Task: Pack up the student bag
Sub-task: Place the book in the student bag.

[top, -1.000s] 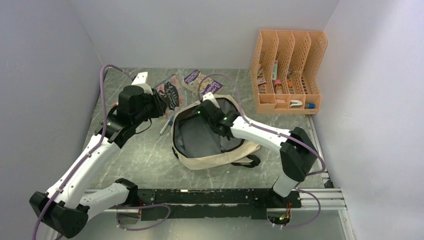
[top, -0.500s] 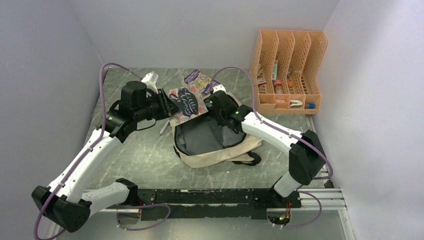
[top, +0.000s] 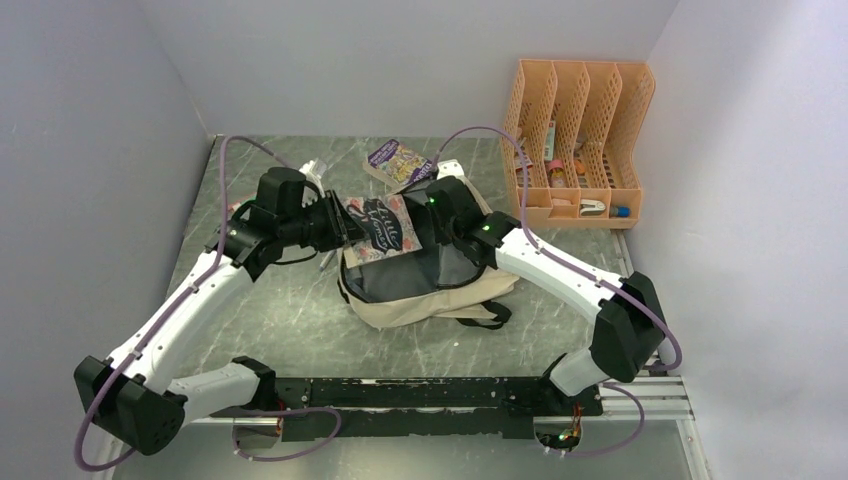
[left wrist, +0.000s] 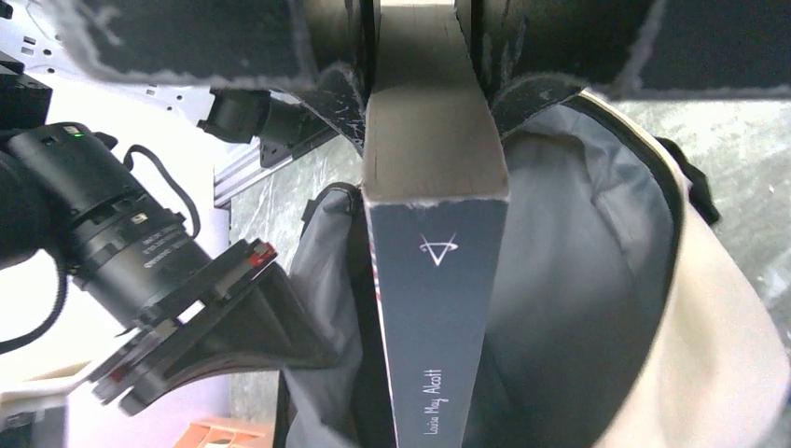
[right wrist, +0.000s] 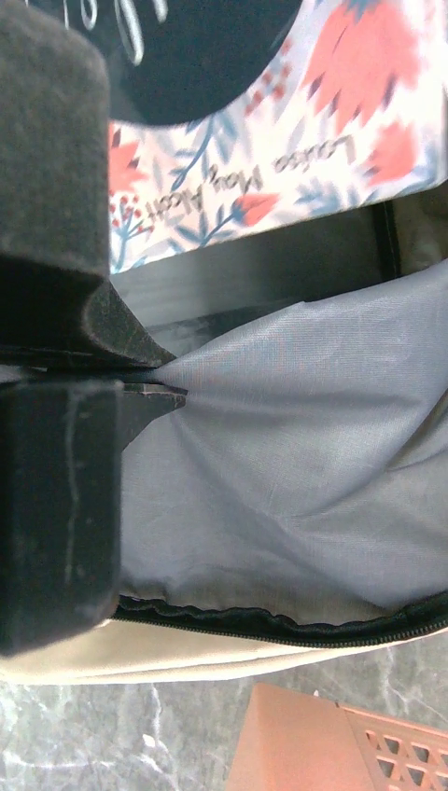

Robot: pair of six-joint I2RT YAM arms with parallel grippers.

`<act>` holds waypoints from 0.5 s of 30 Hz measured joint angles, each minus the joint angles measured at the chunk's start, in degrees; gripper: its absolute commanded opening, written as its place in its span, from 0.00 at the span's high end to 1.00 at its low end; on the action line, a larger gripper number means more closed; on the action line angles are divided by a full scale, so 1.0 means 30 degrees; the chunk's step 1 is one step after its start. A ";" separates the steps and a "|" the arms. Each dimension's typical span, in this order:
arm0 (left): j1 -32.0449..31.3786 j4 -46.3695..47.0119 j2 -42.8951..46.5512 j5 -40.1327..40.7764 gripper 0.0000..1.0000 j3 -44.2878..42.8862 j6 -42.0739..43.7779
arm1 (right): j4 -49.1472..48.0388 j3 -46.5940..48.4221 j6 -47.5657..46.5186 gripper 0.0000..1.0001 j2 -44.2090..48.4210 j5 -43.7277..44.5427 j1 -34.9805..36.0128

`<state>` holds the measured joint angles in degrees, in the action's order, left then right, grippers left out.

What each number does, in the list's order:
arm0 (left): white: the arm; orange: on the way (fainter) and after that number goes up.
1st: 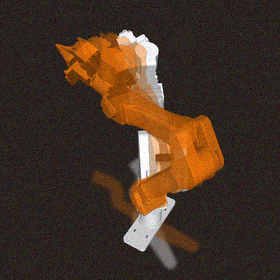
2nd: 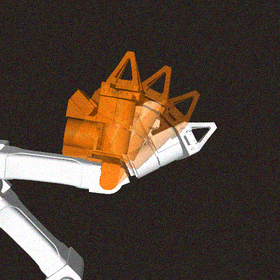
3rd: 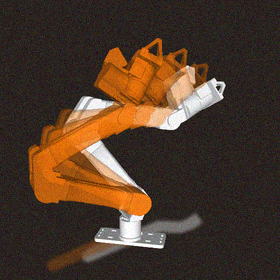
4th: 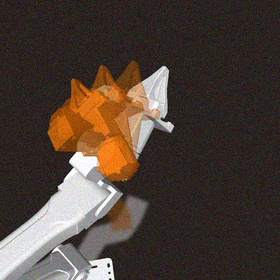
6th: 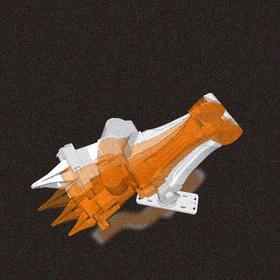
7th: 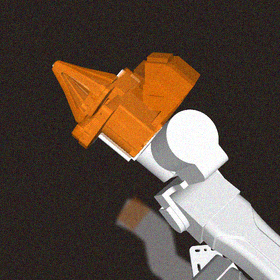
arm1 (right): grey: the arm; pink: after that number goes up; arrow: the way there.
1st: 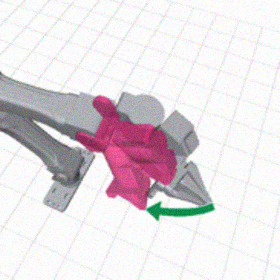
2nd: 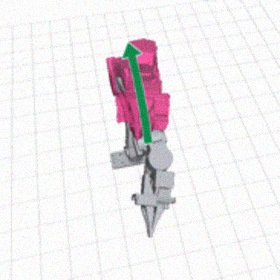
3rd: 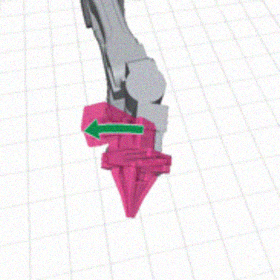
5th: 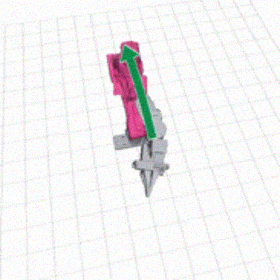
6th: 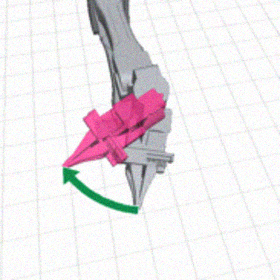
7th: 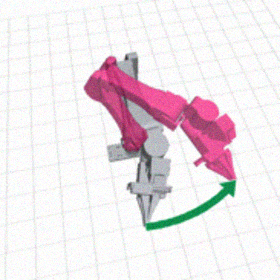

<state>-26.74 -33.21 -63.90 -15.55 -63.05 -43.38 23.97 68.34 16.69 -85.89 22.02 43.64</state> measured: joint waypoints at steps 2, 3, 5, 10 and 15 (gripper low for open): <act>0.0000 0.0087 -0.0138 -0.0291 0.95 0.0379 -0.0226 | -0.0168 0.0000 0.0138 1.00 0.0000 -0.0066 -0.0015; 0.0000 0.0226 -0.0255 -0.0459 0.95 0.0576 -0.0357 | -0.0204 0.0000 0.0204 1.00 0.0000 -0.0095 -0.0015; 0.0000 0.0561 -0.0634 -0.0750 0.95 0.0940 -0.0597 | -0.0248 0.0000 0.0313 1.00 0.0000 -0.0168 -0.0015; 0.0000 0.1756 -0.1727 -0.1450 0.95 0.1370 -0.1078 | -0.0561 -0.0189 0.0459 1.00 0.0015 -0.0459 -0.0029; 0.0000 0.3920 -0.2892 -0.2346 0.95 0.1851 -0.1559 | -0.1049 -0.0678 0.0503 1.00 0.0299 -0.0867 -0.0029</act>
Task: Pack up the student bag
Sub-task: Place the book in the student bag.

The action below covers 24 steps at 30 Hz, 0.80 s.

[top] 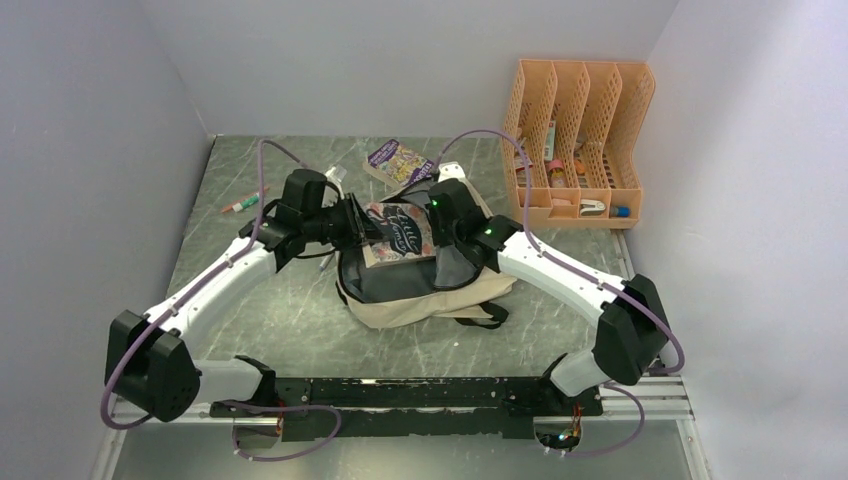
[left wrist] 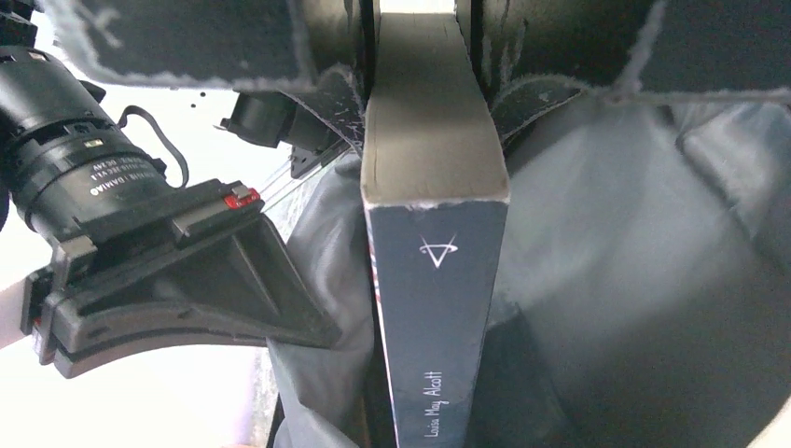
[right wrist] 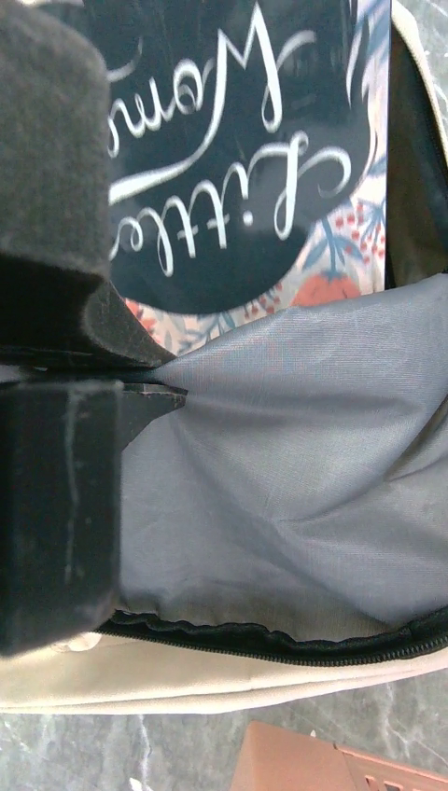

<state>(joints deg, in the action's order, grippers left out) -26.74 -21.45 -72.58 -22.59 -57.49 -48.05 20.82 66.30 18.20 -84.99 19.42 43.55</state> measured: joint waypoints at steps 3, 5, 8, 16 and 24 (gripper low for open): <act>0.0000 0.1741 -0.0561 -0.0583 0.95 0.0605 -0.0342 | -0.0138 -0.0131 0.0000 1.00 0.0233 -0.0197 0.0000; 0.0000 0.3082 -0.0911 -0.0991 0.95 0.1137 -0.0619 | -0.0182 -0.0153 0.0007 1.00 0.0335 -0.0284 0.0000; -0.0007 0.5034 -0.1545 -0.1639 0.95 0.1836 -0.1042 | -0.0372 -0.0248 0.0022 1.00 0.0466 -0.0481 -0.0022; -0.0568 1.0156 -0.3752 -0.2586 0.95 0.2863 -0.2361 | -0.1151 -0.0707 0.0423 1.00 0.0663 -0.1290 -0.0073; -0.1705 1.3304 -0.5821 -0.2382 0.95 0.3016 -0.2943 | -0.1428 -0.0750 0.0765 1.00 0.0816 -0.1982 -0.0146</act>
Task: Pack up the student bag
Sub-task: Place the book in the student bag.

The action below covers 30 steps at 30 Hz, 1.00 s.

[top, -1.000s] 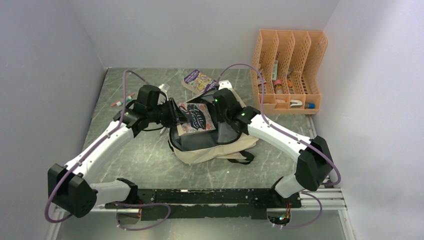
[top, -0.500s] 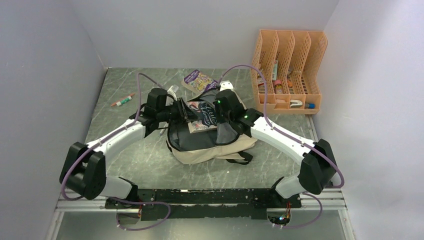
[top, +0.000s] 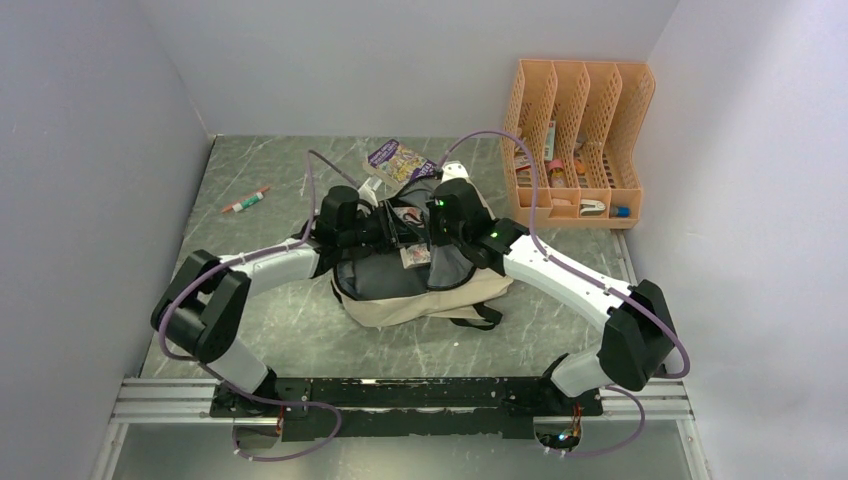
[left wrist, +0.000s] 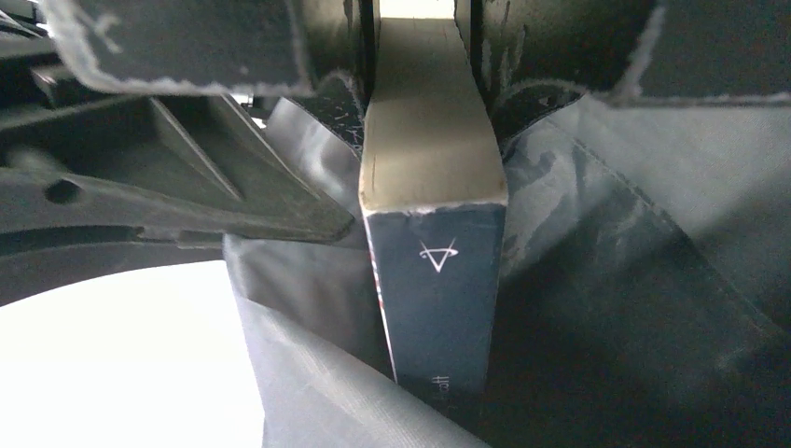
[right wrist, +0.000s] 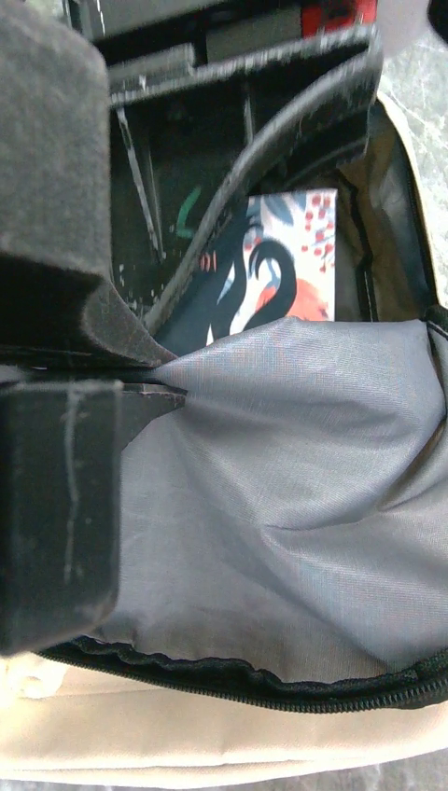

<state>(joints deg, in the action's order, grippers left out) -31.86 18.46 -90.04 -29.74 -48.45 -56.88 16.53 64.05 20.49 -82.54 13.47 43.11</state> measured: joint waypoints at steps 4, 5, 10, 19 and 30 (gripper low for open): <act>-0.0357 0.1705 -0.1122 0.0051 0.95 0.0189 -0.0415 | -0.0015 0.0000 0.0080 1.00 0.0000 -0.0328 0.0000; -0.0452 0.2135 -0.1479 0.0051 0.95 0.0189 -0.0546 | -0.0015 0.0000 0.0095 1.00 0.0000 -0.0430 0.0000; -0.1049 0.3614 -0.3089 0.0051 0.93 0.0182 -0.0845 | -0.0175 0.0000 0.0168 1.00 0.0000 -0.0925 0.0007; -0.1333 0.3140 -0.4269 0.0554 0.59 -0.0561 -0.0138 | -0.0211 0.0000 0.0175 1.00 0.0000 -0.1217 0.0007; -0.1268 0.1785 -0.4998 0.1005 0.18 -0.1953 0.0984 | -0.0474 -0.0255 0.0073 1.00 0.0000 -0.0831 -0.0022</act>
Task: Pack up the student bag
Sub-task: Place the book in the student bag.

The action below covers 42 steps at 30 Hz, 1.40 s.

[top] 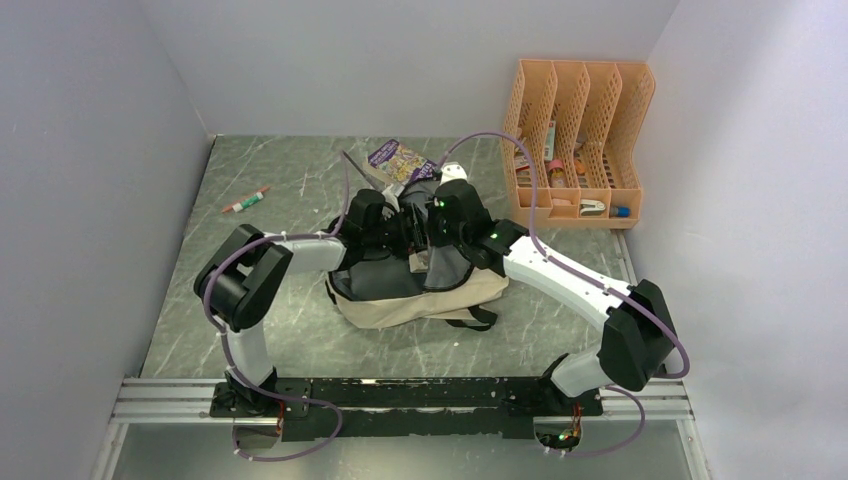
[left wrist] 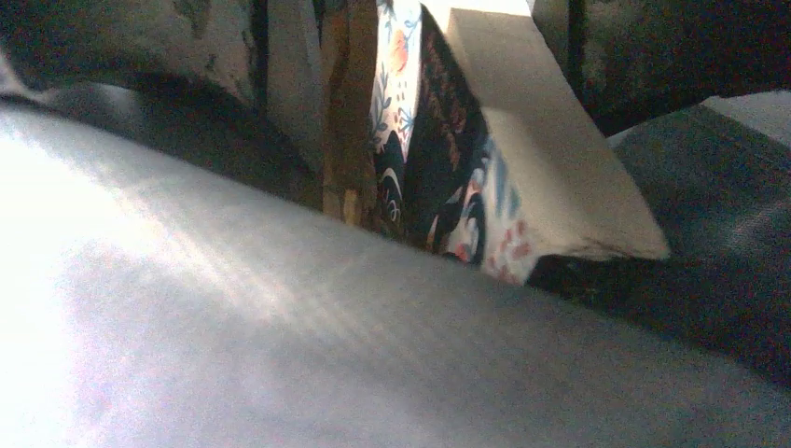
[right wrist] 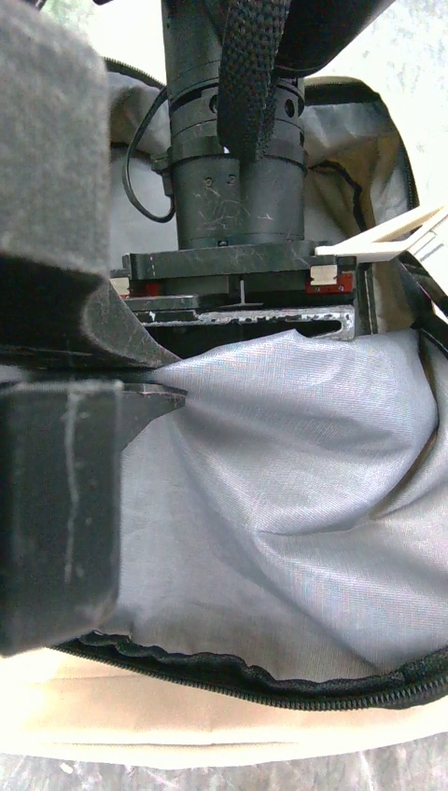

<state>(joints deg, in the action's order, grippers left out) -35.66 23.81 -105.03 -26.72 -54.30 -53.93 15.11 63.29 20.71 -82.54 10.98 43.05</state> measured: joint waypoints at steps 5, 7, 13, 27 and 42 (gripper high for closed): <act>0.0044 -0.1392 -0.0168 0.0255 0.03 -0.0554 0.0605 | -0.0044 -0.0022 -0.0168 1.00 0.0000 0.0364 -0.0007; 0.0080 -0.2244 -0.0197 0.0350 0.03 -0.0918 0.0998 | -0.0066 -0.0029 -0.0226 1.00 0.0000 0.0503 -0.0015; 0.0109 -0.5224 -0.0015 0.1188 0.03 -0.2018 0.2557 | -0.0102 -0.0029 -0.0357 1.00 -0.0153 0.0634 -0.0015; 0.0758 -1.0761 0.2492 0.3468 0.04 -0.2936 0.5697 | -0.0168 -0.0029 -0.0488 1.00 -0.0561 0.0605 0.0015; 0.1494 -1.3100 1.2764 0.8648 0.15 0.0160 0.6994 | -0.0262 -0.0648 -0.1158 0.86 -0.0750 -0.1370 0.0015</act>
<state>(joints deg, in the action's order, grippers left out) -31.18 -15.49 -66.74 -0.78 -53.82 -32.95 14.33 61.34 17.23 -84.79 6.87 43.09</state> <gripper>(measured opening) 0.847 0.036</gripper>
